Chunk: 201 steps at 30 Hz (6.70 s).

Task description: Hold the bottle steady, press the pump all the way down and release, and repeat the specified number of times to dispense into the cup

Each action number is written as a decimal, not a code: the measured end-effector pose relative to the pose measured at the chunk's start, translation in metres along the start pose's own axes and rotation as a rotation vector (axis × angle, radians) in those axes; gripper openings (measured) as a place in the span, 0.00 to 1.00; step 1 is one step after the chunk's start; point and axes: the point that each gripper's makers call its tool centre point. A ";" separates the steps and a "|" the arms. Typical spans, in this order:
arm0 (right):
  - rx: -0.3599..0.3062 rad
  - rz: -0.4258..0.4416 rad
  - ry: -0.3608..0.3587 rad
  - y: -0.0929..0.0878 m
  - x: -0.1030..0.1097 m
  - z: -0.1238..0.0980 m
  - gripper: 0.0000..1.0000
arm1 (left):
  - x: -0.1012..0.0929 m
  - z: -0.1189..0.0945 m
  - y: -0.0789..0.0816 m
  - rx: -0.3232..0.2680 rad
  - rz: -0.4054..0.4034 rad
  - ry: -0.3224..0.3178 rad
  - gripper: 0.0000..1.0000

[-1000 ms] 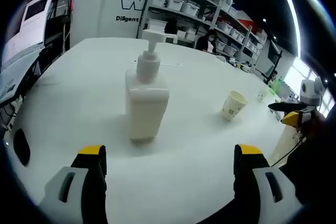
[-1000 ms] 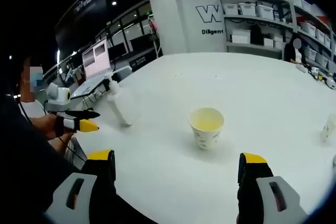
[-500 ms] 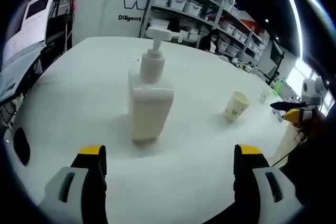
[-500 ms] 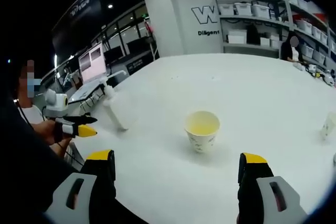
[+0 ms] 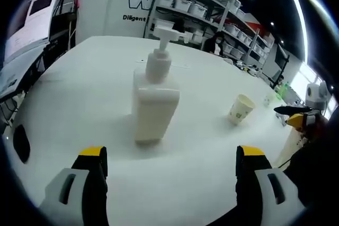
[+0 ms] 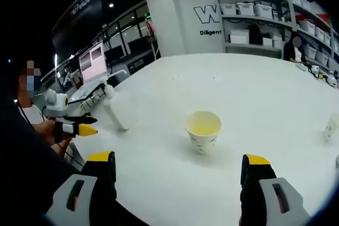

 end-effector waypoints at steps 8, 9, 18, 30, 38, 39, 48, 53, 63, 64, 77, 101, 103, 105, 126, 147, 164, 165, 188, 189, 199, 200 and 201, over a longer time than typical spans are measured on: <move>0.004 0.000 -0.002 -0.002 -0.001 -0.001 0.99 | 0.001 -0.001 0.000 -0.004 -0.008 0.005 0.99; 0.005 0.000 -0.002 -0.002 -0.001 -0.001 0.99 | 0.001 -0.001 0.000 -0.004 -0.009 0.004 0.99; 0.010 -0.008 -0.008 -0.002 -0.001 -0.004 0.99 | -0.001 0.000 0.006 -0.023 0.000 0.004 0.99; 0.023 -0.027 -0.002 -0.004 0.000 -0.006 0.99 | -0.001 0.010 0.021 -0.069 0.051 0.041 0.97; 0.022 -0.033 -0.002 -0.001 -0.001 -0.008 0.99 | 0.010 0.023 0.036 -0.137 0.082 0.120 0.92; 0.022 -0.032 -0.002 -0.001 -0.002 -0.008 0.99 | 0.009 0.026 0.040 -0.148 0.083 0.122 0.91; 0.022 -0.032 -0.007 -0.001 -0.005 -0.009 0.98 | 0.008 0.041 0.056 -0.193 0.141 0.148 0.81; 0.021 -0.027 -0.015 -0.001 -0.008 -0.010 0.98 | 0.012 0.049 0.058 -0.194 0.147 0.166 0.76; 0.025 -0.028 -0.031 -0.002 -0.013 -0.010 0.97 | 0.020 0.064 0.065 -0.230 0.123 0.217 0.65; 0.024 -0.028 -0.033 -0.001 -0.013 -0.010 0.97 | 0.021 0.065 0.065 -0.231 0.126 0.220 0.65; 0.015 -0.021 -0.057 0.000 -0.018 -0.009 0.96 | 0.030 0.073 0.068 -0.238 0.141 0.312 0.54; 0.011 -0.031 -0.051 0.005 -0.015 -0.002 0.95 | 0.031 0.074 0.062 -0.187 0.150 0.351 0.49; 0.013 -0.032 -0.048 0.005 -0.015 -0.002 0.95 | 0.031 0.075 0.061 -0.179 0.177 0.347 0.48; 0.014 -0.032 -0.044 0.006 -0.014 -0.001 0.95 | 0.031 0.075 0.062 -0.183 0.167 0.338 0.48; -0.001 -0.063 -0.019 0.021 -0.011 0.007 0.96 | 0.009 0.085 0.067 -0.223 0.117 0.193 0.47; -0.035 -0.080 -0.029 0.040 -0.014 0.009 0.97 | -0.036 0.111 0.067 -0.188 0.211 -0.023 0.47; -0.058 -0.082 -0.058 0.052 -0.019 0.004 0.97 | -0.073 0.128 0.064 -0.151 0.271 -0.157 0.47; -0.059 -0.086 -0.059 0.053 -0.019 0.004 0.97 | -0.075 0.129 0.064 -0.149 0.271 -0.161 0.47; -0.077 -0.126 -0.003 0.079 -0.018 0.003 0.91 | -0.117 0.147 0.058 -0.082 0.331 -0.299 0.47; -0.078 -0.126 0.005 0.081 -0.017 0.004 0.90 | -0.119 0.147 0.058 -0.080 0.334 -0.303 0.47; -0.062 -0.177 0.074 0.090 -0.007 0.008 0.79 | -0.136 0.154 0.054 -0.056 0.353 -0.343 0.47; -0.060 -0.190 0.077 0.092 -0.007 0.009 0.78 | -0.139 0.155 0.053 -0.051 0.356 -0.352 0.47; -0.059 -0.196 0.078 0.093 -0.008 0.009 0.77 | -0.141 0.156 0.053 -0.048 0.360 -0.357 0.47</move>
Point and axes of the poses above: the point that each gripper's makers call its tool centre point, and the gripper's own axes: z roughly forward along the fingers, x roughly to its left, y roughly out of its top, and after that the axes turned 7 degrees about -x, right-handed
